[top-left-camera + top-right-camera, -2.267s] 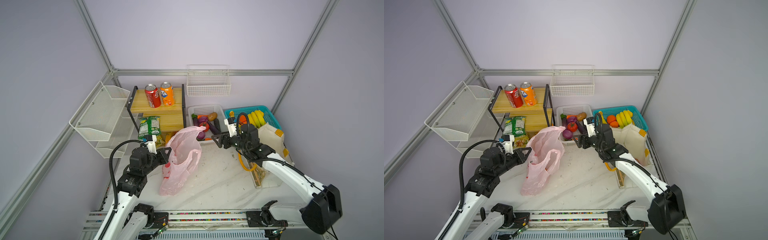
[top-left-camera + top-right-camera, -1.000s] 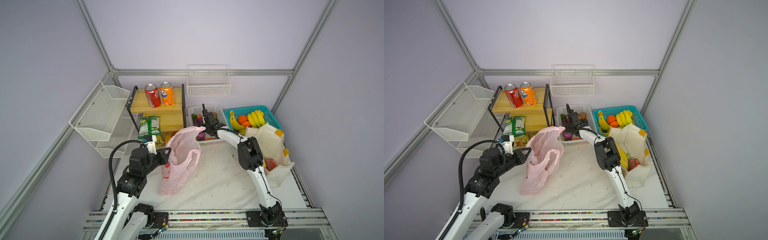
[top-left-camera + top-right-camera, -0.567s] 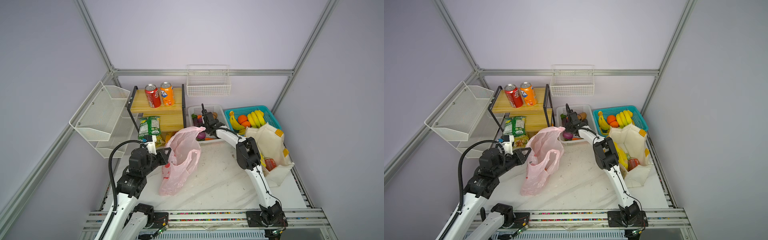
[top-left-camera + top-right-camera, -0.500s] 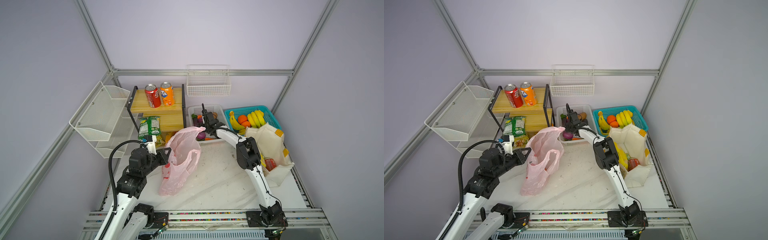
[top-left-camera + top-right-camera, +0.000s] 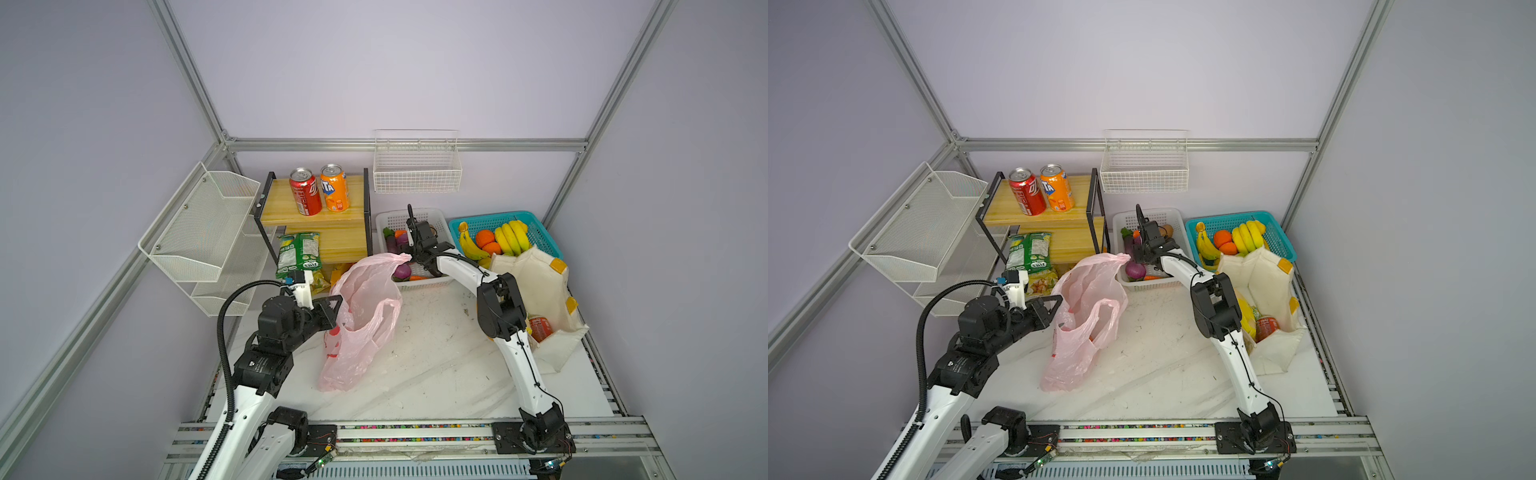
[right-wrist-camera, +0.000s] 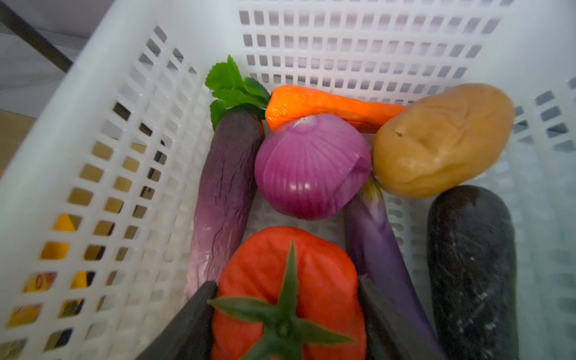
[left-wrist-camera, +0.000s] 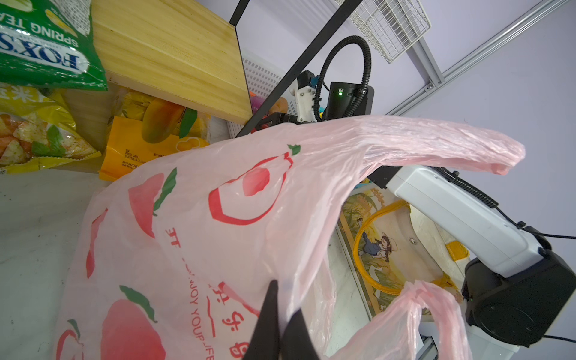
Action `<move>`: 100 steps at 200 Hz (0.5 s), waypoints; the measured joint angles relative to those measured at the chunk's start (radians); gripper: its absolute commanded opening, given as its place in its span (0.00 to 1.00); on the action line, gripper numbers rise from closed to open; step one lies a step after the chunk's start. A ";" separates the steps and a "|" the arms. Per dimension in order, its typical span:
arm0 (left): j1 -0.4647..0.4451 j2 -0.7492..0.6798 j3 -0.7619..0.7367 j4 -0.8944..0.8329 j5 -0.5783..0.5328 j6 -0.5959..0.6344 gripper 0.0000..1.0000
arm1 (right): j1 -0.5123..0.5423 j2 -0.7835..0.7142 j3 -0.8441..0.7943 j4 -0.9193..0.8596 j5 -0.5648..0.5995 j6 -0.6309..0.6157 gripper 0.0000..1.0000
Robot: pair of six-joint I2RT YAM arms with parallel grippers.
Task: Place the mixed food into the grocery bags and tie them
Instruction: 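Lower the right gripper onto the red tomato and grasp it, then carry the tomato with the right gripper into the pink bag and release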
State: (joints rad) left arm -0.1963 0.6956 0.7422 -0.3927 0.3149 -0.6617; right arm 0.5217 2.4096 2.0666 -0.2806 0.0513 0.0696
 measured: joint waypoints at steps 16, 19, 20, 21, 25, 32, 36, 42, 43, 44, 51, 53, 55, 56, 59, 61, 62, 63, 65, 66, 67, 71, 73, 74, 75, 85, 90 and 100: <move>0.000 0.000 0.000 0.000 0.002 0.000 0.00 | 0.000 -0.090 -0.084 0.008 -0.008 -0.002 0.56; 0.000 0.000 0.000 0.000 0.002 0.000 0.00 | 0.000 -0.114 -0.105 0.013 -0.009 -0.002 0.56; 0.000 0.000 0.000 0.000 0.002 0.000 0.00 | 0.000 -0.118 -0.109 0.014 -0.010 -0.002 0.56; 0.000 0.000 0.000 0.000 0.003 0.000 0.00 | 0.000 -0.126 -0.116 0.015 -0.011 -0.002 0.56; 0.000 0.000 0.000 0.000 0.003 0.000 0.00 | 0.000 -0.158 -0.141 0.020 -0.012 -0.002 0.56; 0.000 0.000 0.000 0.000 0.004 0.000 0.00 | 0.000 -0.208 -0.182 0.034 -0.016 -0.001 0.56; 0.000 0.000 0.000 0.001 0.004 0.000 0.00 | 0.000 -0.239 -0.207 0.044 -0.020 0.000 0.56; 0.000 0.000 0.000 0.002 0.006 0.000 0.00 | 0.000 -0.282 -0.243 0.058 -0.025 0.003 0.56; 0.000 0.000 0.000 0.002 0.006 0.000 0.00 | 0.000 -0.295 -0.252 0.061 -0.025 0.003 0.56; 0.000 0.000 0.000 0.002 0.006 0.000 0.00 | 0.000 -0.301 -0.256 0.063 -0.025 0.003 0.56; 0.000 0.000 0.000 0.003 0.008 0.000 0.00 | 0.000 -0.357 -0.299 0.079 -0.032 0.008 0.56; 0.000 0.000 0.000 0.003 0.010 0.000 0.00 | 0.000 -0.374 -0.313 0.088 -0.035 0.010 0.56; 0.000 0.000 0.000 0.003 0.010 0.000 0.00 | 0.000 -0.389 -0.327 0.094 -0.037 0.012 0.56; 0.000 0.000 0.000 0.003 0.011 0.000 0.00 | 0.000 -0.394 -0.331 0.096 -0.039 0.013 0.56; 0.000 0.000 0.000 0.003 0.012 0.000 0.00 | 0.000 -0.421 -0.351 0.104 -0.040 0.015 0.56; 0.000 0.000 0.000 0.003 0.013 0.000 0.00 | 0.000 -0.437 -0.366 0.112 -0.042 0.017 0.56; 0.000 0.000 0.000 0.003 0.014 0.000 0.00 | 0.000 -0.447 -0.375 0.114 -0.045 0.018 0.56; 0.000 0.000 0.000 0.003 0.014 0.000 0.00 | 0.000 -0.454 -0.380 0.116 -0.046 0.019 0.56; 0.000 0.000 0.000 0.004 0.015 0.000 0.00 | 0.000 -0.473 -0.397 0.124 -0.045 0.022 0.56; 0.000 0.000 0.000 0.004 0.015 0.000 0.00 | 0.000 -0.485 -0.408 0.129 -0.048 0.023 0.56; 0.000 0.000 0.000 0.004 0.016 0.000 0.00 | 0.000 -0.490 -0.414 0.132 -0.049 0.023 0.56; 0.000 0.000 0.000 0.005 0.018 0.000 0.00 | 0.000 -0.526 -0.448 0.143 -0.054 0.029 0.56; 0.000 0.000 0.000 0.005 0.019 0.000 0.00 | 0.000 -0.545 -0.467 0.151 -0.057 0.031 0.56; 0.000 0.000 0.000 0.005 0.019 0.000 0.00 | 0.000 -0.550 -0.473 0.154 -0.058 0.031 0.56; 0.000 0.000 0.000 0.005 0.021 0.000 0.00 | 0.000 -0.562 -0.486 0.159 -0.060 0.033 0.56; 0.000 0.000 0.000 0.010 0.026 0.000 0.00 | 0.000 -0.655 -0.584 0.191 -0.079 0.051 0.56; 0.000 0.001 0.000 0.012 0.029 0.000 0.00 | 0.000 -0.701 -0.636 0.205 -0.092 0.060 0.56; 0.000 0.001 -0.003 0.020 0.036 -0.001 0.00 | 0.000 -0.798 -0.743 0.233 -0.119 0.080 0.55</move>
State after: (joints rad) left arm -0.1963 0.6964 0.7395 -0.3725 0.3508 -0.6624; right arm 0.5217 1.6119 1.3235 -0.0471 -0.0677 0.1497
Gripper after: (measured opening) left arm 0.047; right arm 0.664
